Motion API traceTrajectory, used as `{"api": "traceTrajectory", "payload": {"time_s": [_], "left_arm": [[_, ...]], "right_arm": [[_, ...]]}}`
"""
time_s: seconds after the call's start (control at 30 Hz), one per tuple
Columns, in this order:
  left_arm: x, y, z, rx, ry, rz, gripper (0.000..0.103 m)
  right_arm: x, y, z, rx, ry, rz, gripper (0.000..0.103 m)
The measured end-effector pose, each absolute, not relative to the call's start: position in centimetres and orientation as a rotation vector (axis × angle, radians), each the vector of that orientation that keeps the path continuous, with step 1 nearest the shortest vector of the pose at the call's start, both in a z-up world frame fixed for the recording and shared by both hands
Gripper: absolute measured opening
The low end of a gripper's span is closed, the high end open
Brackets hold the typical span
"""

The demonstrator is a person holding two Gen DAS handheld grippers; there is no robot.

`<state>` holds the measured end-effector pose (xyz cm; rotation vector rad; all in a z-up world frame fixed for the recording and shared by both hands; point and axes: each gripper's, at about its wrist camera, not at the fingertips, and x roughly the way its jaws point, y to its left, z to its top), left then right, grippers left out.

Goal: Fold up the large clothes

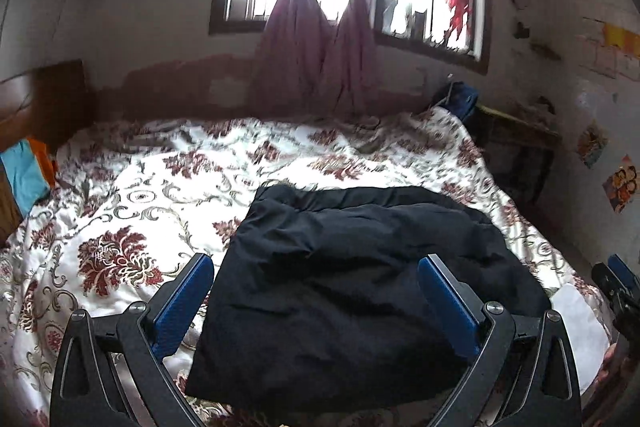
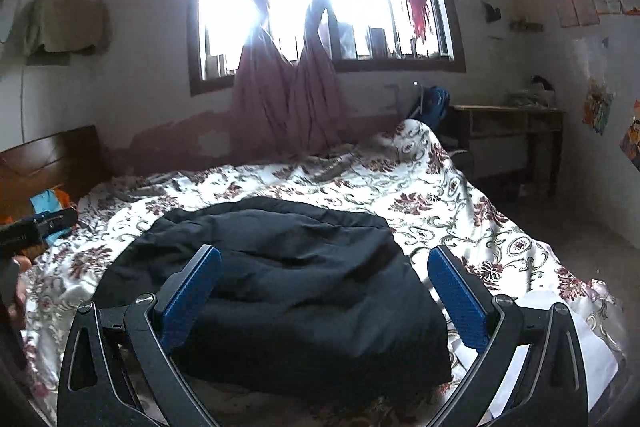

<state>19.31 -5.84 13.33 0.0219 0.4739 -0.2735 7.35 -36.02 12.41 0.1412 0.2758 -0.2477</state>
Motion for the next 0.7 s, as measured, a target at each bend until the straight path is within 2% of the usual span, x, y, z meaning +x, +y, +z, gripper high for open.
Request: {"api": "traceTrajectory", "payload": {"time_s": [0.2,0.7], "left_arm": [[13.5,-6.5,13.5,0.065,0.363,-0.3,0.103],[5.3,-5.0,9.8,0.102,0.368,-0.302,0.103]], "right_arm": [[3.5,-33.7,12.7,0.132,0.233,-0.232,0.101],[-4.2,-28.5,8.8,0.079,0.2,-0.26,0.101]]}}
